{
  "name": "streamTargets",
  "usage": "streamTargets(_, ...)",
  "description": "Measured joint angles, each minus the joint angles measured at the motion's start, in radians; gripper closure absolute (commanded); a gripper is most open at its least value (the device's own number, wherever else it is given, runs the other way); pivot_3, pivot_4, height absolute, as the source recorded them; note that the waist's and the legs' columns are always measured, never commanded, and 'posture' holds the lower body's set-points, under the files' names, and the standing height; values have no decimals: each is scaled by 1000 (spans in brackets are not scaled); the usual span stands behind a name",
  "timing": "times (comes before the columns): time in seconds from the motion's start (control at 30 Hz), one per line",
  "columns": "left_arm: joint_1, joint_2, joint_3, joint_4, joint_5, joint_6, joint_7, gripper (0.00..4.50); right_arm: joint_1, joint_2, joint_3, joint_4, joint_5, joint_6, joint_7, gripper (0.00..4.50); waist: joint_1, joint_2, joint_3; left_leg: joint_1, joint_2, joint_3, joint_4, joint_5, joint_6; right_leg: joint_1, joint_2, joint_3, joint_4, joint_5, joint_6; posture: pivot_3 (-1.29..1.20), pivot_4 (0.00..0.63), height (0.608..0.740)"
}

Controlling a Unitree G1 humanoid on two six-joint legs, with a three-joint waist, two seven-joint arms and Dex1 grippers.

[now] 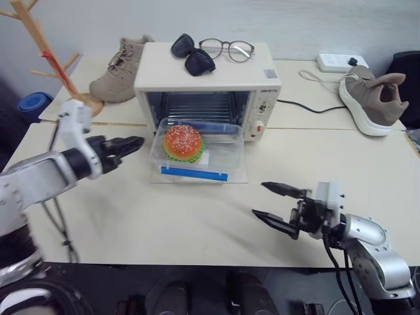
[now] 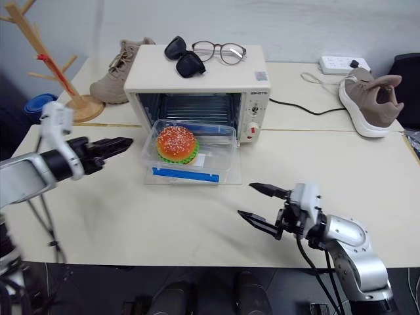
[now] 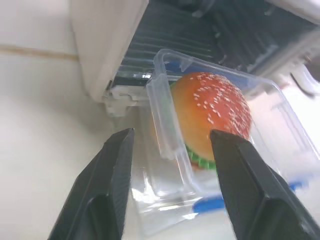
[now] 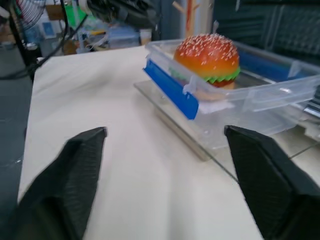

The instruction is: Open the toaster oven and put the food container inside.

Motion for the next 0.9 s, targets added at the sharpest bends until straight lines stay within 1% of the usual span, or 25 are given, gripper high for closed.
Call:
streamTargets(0.03, 96, 61, -11, -37, 102, -124, -174, 3032, -8, -17, 24, -12, -15, 32, -1, 1958, -1, 0, 0, 1, 0, 1, -1, 0, 0, 0, 0, 0, -1, -1, -1, 0, 150, 740)
streamTargets(0.07, 158, 91, -30, -61, 192, -236, -318, 3344, -22, -22, 50, -13, -29, 58, -4, 2292, 4, 0, 0, 1, 0, 1, -1, 0, 0, 0, 0, 0, -1, -1, -2, 0, 150, 740)
streamTargets(0.13, 264, 129, -100, -86, 332, -413, -512, 3919, -78, -15, 104, -9, -64, 90, -23, 2934, 7, 0, 0, 1, 0, 0, -1, 0, 1, 1, -1, 0, -2, -1, -3, 0, 150, 740)
streamTargets(0.17, 312, 128, -159, -90, 411, -502, -586, 4259, -131, 7, 134, 17, -98, 101, -43, 3309, 7, 1, 0, 2, 0, 0, -2, 1, 2, 2, -2, 0, -3, -1, -3, 0, 150, 740)
streamTargets(0.2, 326, 102, -232, -91, 468, -558, -632, 4490, -183, 34, 158, 54, -132, 105, -67, 3625, 9, 1, 0, 1, 0, 0, -2, 0, 4, 2, -3, 0, -3, -1, -4, 0, 150, 740)
streamTargets(0.27, 310, 14, -344, -80, 539, -623, -662, 4500, -254, 67, 190, 124, -184, 101, -96, 4248, 18, 0, 0, -2, -1, -3, -1, 1, 6, 1, -4, -2, -5, 1, -1, 0, 150, 740)
streamTargets(0.3, 276, -36, -385, -58, 574, -648, -656, 4500, -292, 84, 200, 170, -212, 95, -110, 4459, 23, 0, 0, -3, -1, -4, 0, -2, 11, 1, -4, -3, -5, 2, -1, 0, 150, 740)
streamTargets(0.37, 222, -88, -419, -24, 617, -672, -634, 4500, -343, 110, 202, 228, -244, 77, -127, 4459, 25, 0, 0, -6, -1, -4, 1, -3, 13, -1, -5, -3, -4, 2, 0, 0, 150, 740)
streamTargets(0.4, 179, -134, -420, 9, 642, -680, -603, 4500, -379, 128, 202, 273, -261, 64, -137, 4459, 25, 0, 0, -6, -1, -4, 1, -3, 13, -2, -5, -3, -4, 3, 1, 0, 150, 740)
streamTargets(0.47, 130, -194, -421, 52, 672, -684, -557, 4500, -428, 153, 202, 332, -289, 37, -149, 4459, 23, 0, 0, -7, -1, -4, 2, -3, 12, -2, -4, -4, -5, 3, 1, 0, 150, 740)
streamTargets(0.57, 67, -294, -425, 133, 717, -704, -487, 4500, -515, 200, 201, 437, -332, 2, -180, 4459, 10, 0, 0, -8, -2, -2, 3, -1, 9, -3, -3, -3, -2, 4, 3, 0, 150, 740)
streamTargets(0.7, 12, -392, -421, 219, 764, -735, -412, 4500, -593, 269, 197, 552, -375, -39, -231, 4459, 3, 0, 0, -8, -1, -1, 6, -1, 9, -3, -2, -3, 0, 4, 3, 0, 150, 740)
streamTargets(0.83, -36, -444, -405, 306, 812, -783, -350, 4500, -680, 343, 194, 704, -426, -91, -307, 4459, 1, 0, 0, -10, -1, -1, 8, -1, 8, -6, -2, -2, 1, 4, 3, 0, 150, 740)
streamTargets(0.9, -56, -462, -389, 335, 832, -812, -327, 4500, -723, 380, 190, 769, -442, -116, -350, 4459, 0, 0, 0, -18, -1, 0, 11, 0, 8, -13, -2, -1, 4, 4, 3, 0, 150, 740)
